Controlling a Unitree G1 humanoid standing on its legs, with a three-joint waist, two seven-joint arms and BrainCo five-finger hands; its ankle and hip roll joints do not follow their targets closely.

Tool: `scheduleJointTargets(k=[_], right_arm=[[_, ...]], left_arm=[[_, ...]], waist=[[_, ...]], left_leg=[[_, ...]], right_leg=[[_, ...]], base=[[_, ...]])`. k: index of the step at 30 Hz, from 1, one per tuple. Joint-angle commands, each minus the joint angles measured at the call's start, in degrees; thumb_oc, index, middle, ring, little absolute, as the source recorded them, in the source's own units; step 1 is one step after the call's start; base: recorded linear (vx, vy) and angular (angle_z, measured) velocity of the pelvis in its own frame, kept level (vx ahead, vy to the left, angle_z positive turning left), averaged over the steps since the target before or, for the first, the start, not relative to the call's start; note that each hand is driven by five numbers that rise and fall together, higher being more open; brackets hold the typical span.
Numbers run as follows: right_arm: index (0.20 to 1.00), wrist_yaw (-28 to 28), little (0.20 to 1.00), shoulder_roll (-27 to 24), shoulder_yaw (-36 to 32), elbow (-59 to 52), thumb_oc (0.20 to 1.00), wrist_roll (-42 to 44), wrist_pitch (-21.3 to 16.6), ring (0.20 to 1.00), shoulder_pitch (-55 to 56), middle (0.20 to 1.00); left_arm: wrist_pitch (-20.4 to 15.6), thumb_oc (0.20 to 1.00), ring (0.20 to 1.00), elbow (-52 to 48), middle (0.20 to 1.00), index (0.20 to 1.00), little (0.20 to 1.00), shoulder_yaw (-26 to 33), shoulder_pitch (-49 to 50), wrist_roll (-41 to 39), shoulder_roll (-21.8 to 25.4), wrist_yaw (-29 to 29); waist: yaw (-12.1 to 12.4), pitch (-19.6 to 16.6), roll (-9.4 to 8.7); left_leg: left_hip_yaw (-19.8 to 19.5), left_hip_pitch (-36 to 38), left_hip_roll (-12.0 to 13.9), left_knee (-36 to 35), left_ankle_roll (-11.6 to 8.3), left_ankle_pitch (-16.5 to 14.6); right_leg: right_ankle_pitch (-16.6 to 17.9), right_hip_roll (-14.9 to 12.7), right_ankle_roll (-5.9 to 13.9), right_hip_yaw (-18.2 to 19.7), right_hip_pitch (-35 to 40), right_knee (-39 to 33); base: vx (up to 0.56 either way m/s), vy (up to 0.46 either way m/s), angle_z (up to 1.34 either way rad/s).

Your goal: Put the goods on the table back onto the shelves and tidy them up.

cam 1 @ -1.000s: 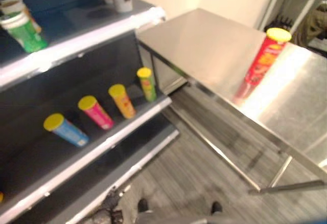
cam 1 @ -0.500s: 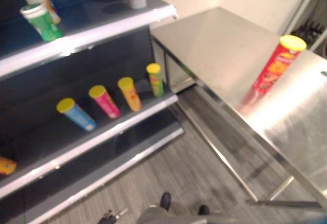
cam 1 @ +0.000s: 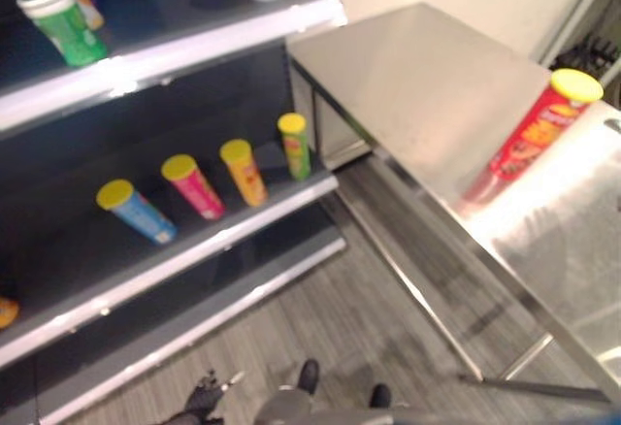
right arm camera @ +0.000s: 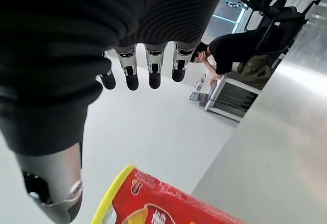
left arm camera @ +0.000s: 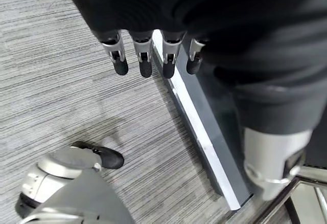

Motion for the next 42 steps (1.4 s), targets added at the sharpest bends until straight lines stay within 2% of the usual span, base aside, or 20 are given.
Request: scheduleJointTargets(k=[1,13,25,26,27,28,38,42], right_arm=[[1.000,1.39,1.000,-3.87,5.64,-0.42,1.000,1.10,-0.82,1.000,-5.19,1.000],[1.000,1.05,1.000,-5.72,13.99,6.47,1.000,0.07,0.75,1.000,-14.48,1.000],[1.000,0.24,1.000,-6.98,16.61,10.76,1.000,-1.66,2.37,1.000,-17.70,1.000],[0.586,0.20,0.586,-7.68,17.28,11.96,0.586,-2.40,3.07,0.586,-18.34,0.586],[0.241,0.20,0.241,-7.70,17.43,12.04,0.241,-2.38,3.06,0.241,-18.52,0.241],[0.200,0.19,0.200,-7.93,18.00,12.28,0.200,-2.65,3.28,0.200,-19.14,0.200],[0.200,0.28,0.200,-8.89,17.78,7.53,0.200,-3.38,2.66,0.200,-18.37,0.200],[0.200,-1.15,0.200,-7.57,12.38,-1.07,0.200,-2.09,0.12,0.200,-14.65,0.200]], left_arm=[[-1.04,1.000,1.000,0.49,1.000,1.000,1.000,-0.36,-0.86,-0.61,2.20,-0.28],[-1.04,1.000,1.000,1.00,1.000,1.000,1.000,-1.13,-1.01,-1.83,2.24,0.50],[-0.92,1.000,1.000,0.79,1.000,1.000,1.000,-1.63,-1.55,-2.44,2.28,1.20],[-0.87,1.000,1.000,1.02,1.000,1.000,1.000,-1.64,-1.68,-2.42,2.32,1.39],[-0.87,1.000,1.000,1.03,1.000,1.000,1.000,-1.61,-1.69,-2.42,2.27,1.40],[-0.80,1.000,1.000,0.95,1.000,1.000,1.000,-1.72,-1.81,-2.44,2.31,1.58],[-0.86,1.000,1.000,0.73,1.000,1.000,1.000,-1.13,-2.05,-2.95,2.09,1.80],[-0.90,1.000,1.000,0.73,1.000,1.000,1.000,-0.09,-2.68,-3.09,1.98,2.12]], waist=[[2.20,-2.03,-1.36],[3.34,-1.34,-1.84],[3.78,-0.86,-1.99],[3.71,-0.85,-2.08],[3.67,-0.83,-2.05],[3.65,-0.79,-2.10],[3.20,-0.92,-2.23],[3.15,-1.16,-2.19]], left_leg=[[1.40,1.35,5.39,0.06,-3.63,-6.59],[0.34,0.40,5.61,0.06,-4.15,-6.21],[-1.25,-0.13,5.78,0.06,-4.62,-5.77],[-1.28,-0.13,5.80,0.06,-4.66,-5.76],[-1.28,-0.13,5.80,0.06,-4.67,-5.76],[-1.30,-0.13,5.84,0.06,-4.67,-5.74],[-0.99,0.36,6.35,0.06,-4.92,-5.90],[-0.90,0.90,6.93,0.06,-5.16,-5.99]], right_leg=[[-1.78,-4.19,3.74,3.27,-3.49,2.70],[-1.93,-4.18,3.66,2.04,-3.47,2.47],[-2.53,-4.23,3.30,0.61,-3.37,3.22],[-2.59,-4.15,3.26,0.66,-3.36,3.27],[-2.60,-4.15,3.25,0.66,-3.36,3.28],[-2.56,-4.12,3.24,0.66,-3.37,3.29],[-2.80,-3.77,3.05,1.06,-2.99,3.23],[-3.29,-3.43,2.82,1.28,-2.64,3.46]], base=[[0.04,-0.011,0.00],[0.00,-0.004,0.02],[0.01,-0.019,0.10],[0.00,0.000,0.00],[0.00,0.000,0.00],[0.00,0.000,0.00],[0.00,0.000,0.00],[-0.01,-0.054,-0.02]])
